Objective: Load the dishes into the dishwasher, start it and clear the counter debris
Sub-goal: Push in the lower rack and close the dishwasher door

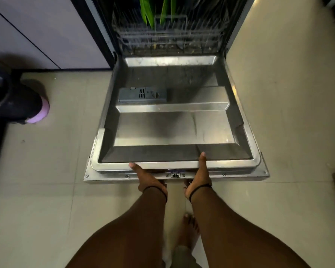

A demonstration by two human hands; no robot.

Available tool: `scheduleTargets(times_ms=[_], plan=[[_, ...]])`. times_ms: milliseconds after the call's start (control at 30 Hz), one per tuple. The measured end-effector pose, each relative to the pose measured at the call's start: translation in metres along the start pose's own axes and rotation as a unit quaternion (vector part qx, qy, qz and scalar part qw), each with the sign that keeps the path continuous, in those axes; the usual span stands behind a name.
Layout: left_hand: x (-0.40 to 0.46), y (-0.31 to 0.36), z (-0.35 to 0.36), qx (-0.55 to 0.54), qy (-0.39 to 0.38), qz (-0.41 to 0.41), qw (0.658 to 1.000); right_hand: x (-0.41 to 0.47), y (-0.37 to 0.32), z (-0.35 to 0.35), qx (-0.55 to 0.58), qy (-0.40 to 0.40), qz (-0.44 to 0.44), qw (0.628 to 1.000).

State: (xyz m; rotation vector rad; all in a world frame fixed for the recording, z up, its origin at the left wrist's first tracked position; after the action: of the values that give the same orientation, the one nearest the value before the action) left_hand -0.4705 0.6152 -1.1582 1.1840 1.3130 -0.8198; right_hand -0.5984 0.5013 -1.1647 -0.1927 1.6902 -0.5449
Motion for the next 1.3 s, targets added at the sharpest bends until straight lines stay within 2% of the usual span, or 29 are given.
scheduleTargets(times_ms=[67,133,200,267,367,433,500,567,600,633,700,733,767,800,900,933,967,1000,1067,1200,1300], plan=[[-0.03,0.016,-0.003,-0.016,0.022,0.03,0.999,-0.044,-0.042,0.008,-0.025,-0.011,-0.056,0.998],[-0.062,0.031,-0.004,-0.012,0.036,0.056,0.998,-0.088,-0.072,0.007,0.009,0.011,-0.071,0.997],[-0.123,0.048,0.005,0.025,0.019,0.09,0.995,-0.125,-0.098,0.008,0.007,0.026,-0.083,0.996],[-0.181,0.076,0.019,0.075,0.013,0.158,0.985,-0.154,-0.142,0.019,-0.039,0.001,-0.148,0.988],[-0.231,0.117,0.054,0.131,-0.011,0.245,0.96,-0.181,-0.209,0.054,-0.185,-0.059,-0.252,0.948],[-0.279,0.15,0.087,0.163,-0.029,0.328,0.93,-0.212,-0.261,0.077,-0.214,-0.063,-0.328,0.918],[-0.334,0.177,0.117,0.213,-0.044,0.419,0.881,-0.252,-0.303,0.09,-0.243,-0.05,-0.385,0.889],[-0.374,0.198,0.142,0.283,-0.038,0.483,0.828,-0.285,-0.339,0.105,-0.33,-0.045,-0.432,0.838],[-0.389,0.209,0.152,0.323,-0.009,0.507,0.799,-0.299,-0.358,0.112,-0.379,-0.031,-0.47,0.797],[-0.406,0.219,0.159,0.355,0.024,0.531,0.769,-0.317,-0.382,0.12,-0.418,-0.003,-0.532,0.737],[-0.436,0.237,0.174,0.388,0.081,0.591,0.703,-0.355,-0.419,0.137,-0.441,0.063,-0.674,0.589],[-0.452,0.243,0.182,0.396,0.105,0.631,0.659,-0.365,-0.426,0.151,-0.45,0.076,-0.718,0.526],[-0.466,0.244,0.191,0.402,0.116,0.677,0.605,-0.371,-0.428,0.164,-0.456,0.073,-0.745,0.48],[-0.479,0.242,0.201,0.403,0.115,0.729,0.541,-0.373,-0.428,0.175,-0.458,0.059,-0.764,0.45],[-0.507,0.219,0.231,0.41,0.068,0.849,0.327,-0.38,-0.44,0.189,-0.429,0.057,-0.804,0.409],[-0.512,0.212,0.242,0.41,0.051,0.87,0.269,-0.382,-0.445,0.193,-0.426,0.062,-0.81,0.398],[-0.517,0.209,0.252,0.402,0.042,0.885,0.232,-0.383,-0.449,0.2,-0.431,0.061,-0.813,0.387],[-0.522,0.209,0.262,0.395,0.039,0.892,0.216,-0.383,-0.454,0.208,-0.439,0.055,-0.813,0.378],[-0.533,0.213,0.282,0.39,0.055,0.896,0.205,-0.38,-0.463,0.225,-0.455,0.043,-0.813,0.361],[-0.539,0.217,0.311,0.418,0.085,0.878,0.217,-0.373,-0.487,0.249,-0.476,0.037,-0.805,0.353],[-0.555,0.229,0.332,0.423,0.086,0.878,0.207,-0.377,-0.507,0.271,-0.488,0.013,-0.796,0.358]])
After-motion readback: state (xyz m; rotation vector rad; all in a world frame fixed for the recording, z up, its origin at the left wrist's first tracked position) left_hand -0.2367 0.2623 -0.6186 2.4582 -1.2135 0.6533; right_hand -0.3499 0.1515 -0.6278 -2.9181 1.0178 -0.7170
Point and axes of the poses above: each hand's wrist, its own x-axis towards the middle knuckle, its own z-axis out of the palm, y = z × x, the point moved 10 cm from there along x, towards the middle knuckle, and after that the axes turned 8 degrees about -z, right-handed, at the moved point
